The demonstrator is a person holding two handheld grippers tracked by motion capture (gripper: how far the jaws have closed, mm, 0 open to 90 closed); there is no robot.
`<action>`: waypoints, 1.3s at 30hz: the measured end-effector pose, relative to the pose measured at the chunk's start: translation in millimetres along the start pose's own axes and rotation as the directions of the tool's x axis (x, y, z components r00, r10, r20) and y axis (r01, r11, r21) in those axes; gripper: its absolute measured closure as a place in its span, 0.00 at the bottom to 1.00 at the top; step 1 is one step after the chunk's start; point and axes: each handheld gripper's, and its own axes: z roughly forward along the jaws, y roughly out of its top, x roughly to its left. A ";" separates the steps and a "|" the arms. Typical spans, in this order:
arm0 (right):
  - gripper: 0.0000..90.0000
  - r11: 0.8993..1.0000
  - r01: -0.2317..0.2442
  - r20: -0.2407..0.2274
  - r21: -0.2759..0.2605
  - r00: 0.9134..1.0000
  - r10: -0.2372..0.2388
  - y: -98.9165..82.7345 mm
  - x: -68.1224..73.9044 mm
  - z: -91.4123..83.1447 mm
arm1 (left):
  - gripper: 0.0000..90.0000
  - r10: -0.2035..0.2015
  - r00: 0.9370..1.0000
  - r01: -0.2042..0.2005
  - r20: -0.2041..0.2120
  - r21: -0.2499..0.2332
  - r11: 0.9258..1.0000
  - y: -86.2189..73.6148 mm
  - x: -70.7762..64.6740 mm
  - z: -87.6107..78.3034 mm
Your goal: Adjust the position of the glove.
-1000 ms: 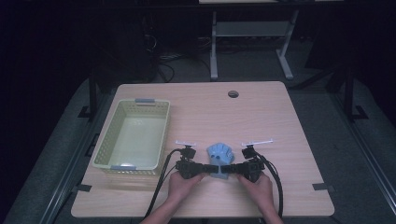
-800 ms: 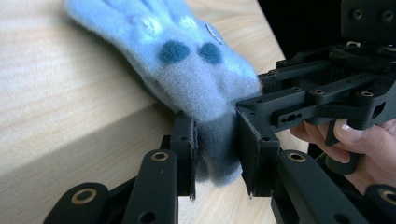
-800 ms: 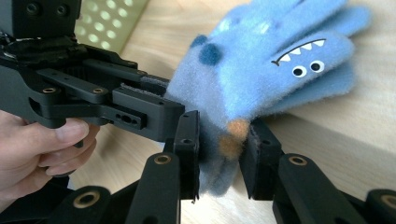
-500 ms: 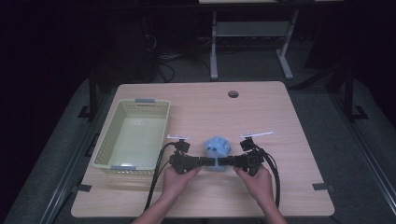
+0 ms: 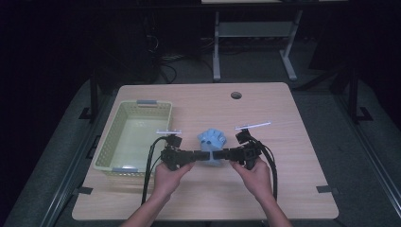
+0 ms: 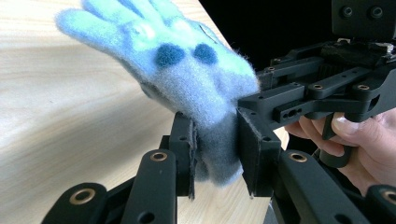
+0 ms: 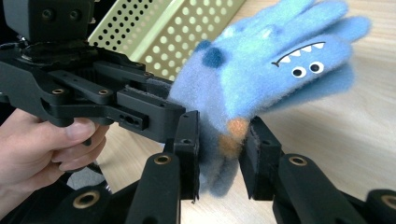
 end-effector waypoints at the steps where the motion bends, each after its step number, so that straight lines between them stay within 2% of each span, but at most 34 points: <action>1: 0.78 1.000 -0.002 -0.001 0.004 1.000 0.002 1.9 1.8 0.2 | 0.76 -0.001 1.000 0.001 -0.002 0.000 1.000 0.9 -0.1 -1.4; 15: 0.78 1.000 0.019 -0.023 -0.001 1.000 -0.019 21.8 11.6 11.5 | 0.76 0.012 1.000 -0.012 -0.025 -0.009 1.000 16.0 4.5 -22.6; 20: 0.78 0.999 0.044 -0.028 -0.004 0.999 -0.044 32.0 22.7 18.4 | 0.76 0.028 0.999 -0.028 -0.037 -0.021 0.999 21.3 7.1 -37.8; 31: 0.78 0.998 0.061 -0.047 0.000 0.997 -0.061 48.4 37.0 31.3 | 0.76 0.027 0.998 -0.029 -0.060 -0.045 0.999 28.0 11.7 -60.2; 35: 0.78 0.997 0.079 -0.056 -0.005 0.995 -0.079 57.3 43.8 37.1 | 0.76 0.027 0.998 -0.031 -0.065 -0.067 0.997 32.4 14.4 -72.0; 39: 0.78 0.996 0.088 -0.061 -0.002 0.994 -0.088 62.0 47.3 42.1 | 0.76 0.030 0.997 -0.035 -0.075 -0.067 0.997 33.9 17.0 -78.3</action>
